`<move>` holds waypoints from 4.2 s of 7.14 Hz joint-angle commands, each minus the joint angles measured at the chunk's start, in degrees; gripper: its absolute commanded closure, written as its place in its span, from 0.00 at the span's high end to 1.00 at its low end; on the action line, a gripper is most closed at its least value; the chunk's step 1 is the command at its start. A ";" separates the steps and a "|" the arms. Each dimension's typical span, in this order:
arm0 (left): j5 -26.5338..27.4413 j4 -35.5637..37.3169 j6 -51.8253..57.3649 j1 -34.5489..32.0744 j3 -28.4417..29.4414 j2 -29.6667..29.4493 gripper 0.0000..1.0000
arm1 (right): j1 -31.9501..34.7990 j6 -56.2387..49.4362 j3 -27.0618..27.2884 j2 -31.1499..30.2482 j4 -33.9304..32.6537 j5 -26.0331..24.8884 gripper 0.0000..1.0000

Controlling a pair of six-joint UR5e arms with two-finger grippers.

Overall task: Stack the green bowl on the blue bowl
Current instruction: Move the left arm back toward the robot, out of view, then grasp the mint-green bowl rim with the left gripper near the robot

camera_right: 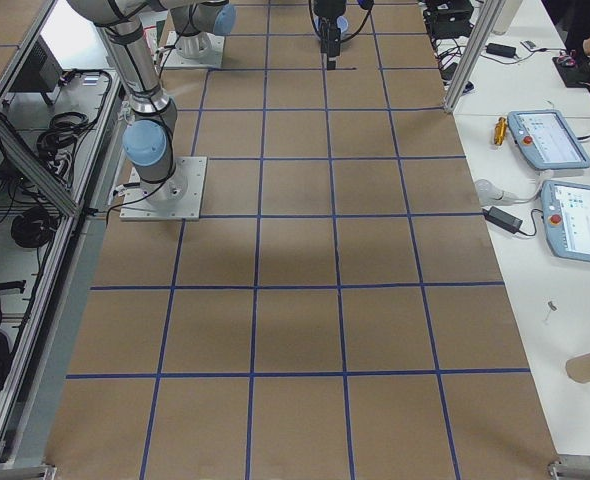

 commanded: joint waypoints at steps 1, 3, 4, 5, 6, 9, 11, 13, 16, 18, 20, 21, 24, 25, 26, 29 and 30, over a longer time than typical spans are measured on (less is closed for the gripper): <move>-0.27 6.90 12.26 3.57 0.01 -3.42 1.00 | 0.00 0.00 0.00 0.00 0.00 0.00 1.00; -0.44 11.14 20.02 5.76 0.01 -6.42 1.00 | 0.00 0.00 0.00 0.00 0.00 0.00 1.00; -0.79 12.64 21.45 5.86 0.18 -7.74 1.00 | 0.00 0.00 0.00 0.00 0.00 0.00 1.00; -2.71 13.09 25.81 5.95 0.27 -8.97 1.00 | -0.09 0.00 0.00 0.00 0.00 0.00 1.00; -2.90 15.09 29.95 5.95 0.27 -10.11 1.00 | 0.00 0.00 0.00 0.00 0.00 0.00 1.00; -2.55 17.03 31.39 6.13 0.88 -12.92 1.00 | 0.00 0.00 0.00 0.00 0.00 0.00 1.00; -2.20 17.75 31.57 6.21 0.97 -14.51 1.00 | 0.00 0.00 0.00 0.00 0.00 0.00 1.00; -1.15 18.89 31.57 6.30 0.97 -15.92 1.00 | 0.00 0.00 0.00 0.00 0.00 0.00 1.00; -0.88 18.98 31.74 6.30 1.15 -16.27 0.19 | -0.09 0.00 0.00 0.00 0.00 0.00 1.00; -0.71 18.89 32.97 6.39 1.06 -16.10 0.00 | 0.00 0.00 0.00 0.00 0.00 0.00 1.00; 1.31 18.72 32.98 6.39 0.97 -15.84 0.00 | 0.00 0.00 0.00 0.00 0.00 0.00 1.00; 1.32 18.72 32.98 6.39 0.97 -15.84 0.00 | 0.00 0.00 0.00 0.00 0.00 0.00 1.00; 1.32 18.72 33.06 6.39 0.97 -15.75 0.00 | 0.00 0.00 0.00 0.00 0.00 0.00 1.00; 1.32 18.63 32.98 6.39 0.97 -15.66 0.00 | 0.00 0.00 0.00 0.00 0.00 0.00 1.00; 1.32 18.19 32.71 6.39 0.45 -15.14 0.00 | 0.00 0.00 0.00 0.00 0.00 0.00 1.00; 0.79 16.35 30.79 4.73 0.80 -12.42 0.00 | 0.00 0.00 0.00 0.00 0.00 0.00 1.00; 0.70 14.43 29.91 3.50 0.88 -11.02 0.00 | 0.00 0.00 0.00 0.00 0.00 0.00 1.00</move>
